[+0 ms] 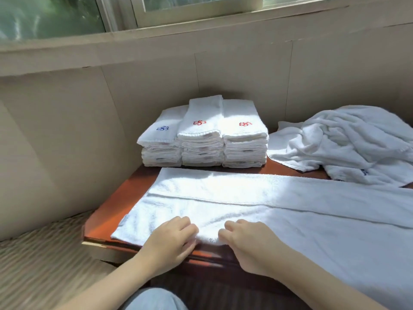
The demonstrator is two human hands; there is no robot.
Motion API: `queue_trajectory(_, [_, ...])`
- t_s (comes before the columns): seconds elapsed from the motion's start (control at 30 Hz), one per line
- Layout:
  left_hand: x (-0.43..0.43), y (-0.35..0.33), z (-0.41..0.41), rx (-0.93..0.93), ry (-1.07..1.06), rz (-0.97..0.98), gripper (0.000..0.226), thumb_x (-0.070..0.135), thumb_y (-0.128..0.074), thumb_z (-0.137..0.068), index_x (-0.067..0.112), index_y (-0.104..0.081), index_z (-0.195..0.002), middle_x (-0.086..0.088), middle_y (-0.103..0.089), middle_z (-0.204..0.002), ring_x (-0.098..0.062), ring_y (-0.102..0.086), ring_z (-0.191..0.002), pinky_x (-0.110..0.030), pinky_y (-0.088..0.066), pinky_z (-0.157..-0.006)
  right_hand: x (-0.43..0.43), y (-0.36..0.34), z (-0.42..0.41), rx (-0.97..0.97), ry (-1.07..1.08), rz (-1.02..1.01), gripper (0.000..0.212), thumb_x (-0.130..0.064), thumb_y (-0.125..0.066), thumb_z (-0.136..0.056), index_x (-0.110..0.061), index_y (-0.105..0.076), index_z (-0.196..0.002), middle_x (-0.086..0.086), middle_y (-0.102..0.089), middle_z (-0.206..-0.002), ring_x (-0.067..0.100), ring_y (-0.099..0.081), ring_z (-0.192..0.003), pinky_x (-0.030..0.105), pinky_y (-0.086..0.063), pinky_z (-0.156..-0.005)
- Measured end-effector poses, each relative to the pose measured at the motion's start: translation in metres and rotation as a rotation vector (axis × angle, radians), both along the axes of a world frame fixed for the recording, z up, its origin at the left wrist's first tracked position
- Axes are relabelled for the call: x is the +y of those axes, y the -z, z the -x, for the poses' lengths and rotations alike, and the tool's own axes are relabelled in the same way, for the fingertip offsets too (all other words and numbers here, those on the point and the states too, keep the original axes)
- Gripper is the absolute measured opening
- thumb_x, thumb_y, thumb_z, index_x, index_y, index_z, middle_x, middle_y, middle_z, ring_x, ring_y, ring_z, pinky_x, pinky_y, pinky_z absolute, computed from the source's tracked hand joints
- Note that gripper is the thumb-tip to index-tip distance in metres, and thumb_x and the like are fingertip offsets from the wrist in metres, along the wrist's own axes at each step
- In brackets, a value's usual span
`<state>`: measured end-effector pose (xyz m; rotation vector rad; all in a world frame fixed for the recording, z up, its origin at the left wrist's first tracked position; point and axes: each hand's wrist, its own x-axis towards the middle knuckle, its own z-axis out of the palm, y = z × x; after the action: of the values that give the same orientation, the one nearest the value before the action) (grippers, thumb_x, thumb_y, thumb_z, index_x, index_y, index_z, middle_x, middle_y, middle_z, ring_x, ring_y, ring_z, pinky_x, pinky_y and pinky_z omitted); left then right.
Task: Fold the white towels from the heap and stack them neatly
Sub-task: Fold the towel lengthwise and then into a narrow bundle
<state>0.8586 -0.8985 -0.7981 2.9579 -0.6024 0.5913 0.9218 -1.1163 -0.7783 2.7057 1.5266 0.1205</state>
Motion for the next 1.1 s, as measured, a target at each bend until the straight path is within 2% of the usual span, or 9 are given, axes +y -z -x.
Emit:
queue_trajectory(0.13, [0.004,0.001,-0.004,-0.098,-0.003,-0.041,0.012,0.017,-0.045,-0.074,0.019,-0.049,-0.085,0.002,-0.052,-0.066,-0.012,-0.046,-0.063,-0.025,-0.04,-0.047,-0.007,-0.003,0.011,-0.134,0.137,0.007,0.043,-0.003,-0.056,-0.037,-0.02,-0.053,-0.076,-0.003,-0.049,-0.07,0.017,-0.052,-0.058,0.023,0.002,-0.041])
queue_trajectory(0.3, [0.054,-0.025,-0.014,-0.104,-0.197,-0.094,0.03,-0.007,-0.065,-0.055,0.01,-0.066,-0.08,-0.003,-0.06,-0.07,-0.026,-0.059,-0.059,-0.027,-0.046,-0.046,-0.033,-0.018,-0.027,0.053,0.401,-0.082,0.028,-0.002,-0.04,-0.076,-0.022,-0.029,-0.093,-0.003,-0.043,-0.085,0.027,-0.057,-0.089,0.03,-0.024,-0.048])
queue_trajectory(0.4, [0.095,-0.052,-0.023,0.138,-0.475,0.383,0.031,-0.007,-0.066,-0.069,0.022,-0.073,-0.079,0.01,-0.069,-0.077,-0.016,-0.064,-0.076,-0.028,-0.048,-0.066,-0.065,-0.039,-0.069,0.086,0.556,-0.153,0.018,-0.011,-0.042,-0.082,-0.024,-0.044,-0.094,-0.004,-0.056,-0.096,0.023,-0.052,-0.085,0.031,-0.041,-0.063])
queue_trajectory(0.47, [0.118,-0.069,-0.039,0.289,-0.467,0.72,0.03,-0.001,-0.063,-0.08,0.027,-0.074,-0.074,0.01,-0.071,-0.072,-0.006,-0.061,-0.069,-0.02,-0.044,-0.061,-0.079,-0.05,-0.101,0.082,0.621,-0.146,0.012,-0.017,-0.045,-0.089,-0.027,-0.048,-0.081,-0.006,-0.056,-0.088,0.019,-0.053,-0.085,0.028,-0.046,-0.069])
queue_trajectory(0.57, [0.129,-0.086,-0.079,0.389,-0.434,0.909,0.019,0.008,-0.067,-0.084,0.025,-0.077,-0.083,0.006,-0.074,-0.086,-0.002,-0.065,-0.081,-0.015,-0.047,-0.071,-0.081,-0.049,-0.153,0.075,0.674,-0.094,0.032,-0.019,-0.048,-0.092,-0.028,-0.037,-0.062,-0.008,-0.05,-0.079,0.012,-0.05,-0.075,0.023,-0.036,-0.058])
queue_trajectory(0.63, [0.125,-0.075,-0.111,0.46,-0.467,1.017,0.004,0.011,-0.071,-0.082,0.01,-0.072,-0.085,-0.003,-0.071,-0.089,-0.017,-0.062,-0.085,-0.029,-0.046,-0.077,-0.073,-0.032,-0.179,0.14,0.716,-0.074,0.034,-0.016,-0.046,-0.093,-0.027,-0.033,-0.063,-0.006,-0.051,-0.078,0.015,-0.05,-0.074,0.023,-0.03,-0.052])
queue_trajectory(0.73, [0.118,-0.039,-0.153,0.449,-0.708,0.766,0.019,0.022,-0.059,-0.088,0.005,-0.066,-0.09,-0.003,-0.06,-0.08,-0.022,-0.056,-0.081,-0.029,-0.038,-0.07,-0.062,0.0,-0.199,0.132,0.674,-0.037,0.032,-0.019,-0.04,-0.096,-0.025,-0.03,-0.066,-0.006,-0.05,-0.072,0.021,-0.051,-0.079,0.028,-0.033,-0.062])
queue_trajectory(0.83, [0.117,-0.021,-0.17,0.32,-0.9,0.481,0.021,0.032,-0.044,-0.091,0.019,-0.06,-0.094,0.001,-0.063,-0.091,-0.025,-0.059,-0.088,-0.03,-0.042,-0.071,-0.066,0.012,-0.217,0.14,0.659,-0.039,0.029,-0.018,-0.038,-0.096,-0.024,-0.031,-0.068,-0.01,-0.042,-0.065,0.019,-0.047,-0.075,0.03,-0.034,-0.065])
queue_trajectory(1.1, [0.124,-0.003,-0.175,0.071,-0.938,0.541,0.024,0.034,-0.043,-0.096,0.02,-0.037,-0.077,-0.005,-0.055,-0.079,-0.031,-0.053,-0.079,-0.031,-0.03,-0.057,-0.072,0.023,-0.239,0.168,0.693,-0.199,0.028,-0.012,-0.04,-0.095,-0.019,-0.04,-0.068,-0.004,-0.048,-0.074,0.017,-0.049,-0.077,0.033,-0.037,-0.07])
